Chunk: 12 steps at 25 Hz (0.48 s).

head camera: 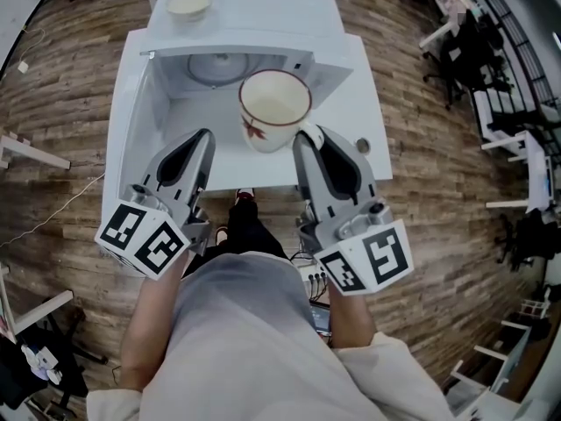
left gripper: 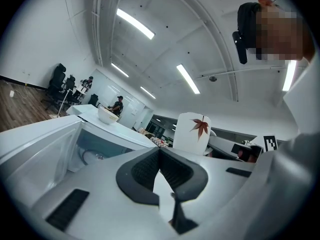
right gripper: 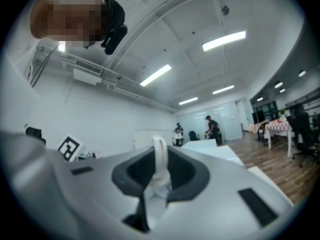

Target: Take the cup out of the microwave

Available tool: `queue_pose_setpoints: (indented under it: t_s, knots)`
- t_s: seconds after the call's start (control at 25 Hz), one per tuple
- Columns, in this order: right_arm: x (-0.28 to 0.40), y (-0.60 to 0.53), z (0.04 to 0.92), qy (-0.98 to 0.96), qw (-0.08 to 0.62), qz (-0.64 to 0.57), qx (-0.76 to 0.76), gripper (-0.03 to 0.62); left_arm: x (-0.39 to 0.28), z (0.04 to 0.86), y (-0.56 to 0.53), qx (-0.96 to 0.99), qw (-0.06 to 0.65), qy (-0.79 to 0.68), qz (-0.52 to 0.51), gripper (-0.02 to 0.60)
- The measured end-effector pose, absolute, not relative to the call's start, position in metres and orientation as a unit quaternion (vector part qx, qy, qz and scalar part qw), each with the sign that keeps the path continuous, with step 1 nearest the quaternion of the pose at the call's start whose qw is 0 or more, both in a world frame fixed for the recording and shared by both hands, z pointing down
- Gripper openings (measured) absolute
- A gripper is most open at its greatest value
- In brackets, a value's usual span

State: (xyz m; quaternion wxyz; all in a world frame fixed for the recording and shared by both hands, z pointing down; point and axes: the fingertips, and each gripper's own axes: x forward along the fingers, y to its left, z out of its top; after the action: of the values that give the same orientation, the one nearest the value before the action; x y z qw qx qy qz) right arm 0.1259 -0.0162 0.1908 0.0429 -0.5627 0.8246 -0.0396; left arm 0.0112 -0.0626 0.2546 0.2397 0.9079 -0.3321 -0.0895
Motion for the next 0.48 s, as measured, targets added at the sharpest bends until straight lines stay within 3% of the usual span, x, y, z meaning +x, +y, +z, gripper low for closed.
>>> queue_pose_setpoints:
  t_s: [0.48]
  knots:
    - [0.1267,-0.0121,0.1883,0.825,0.048,-0.039,-0.561,0.072,0.0168,0.254,-0.0581,0.913,0.233,-0.325,-0.083,0.008]
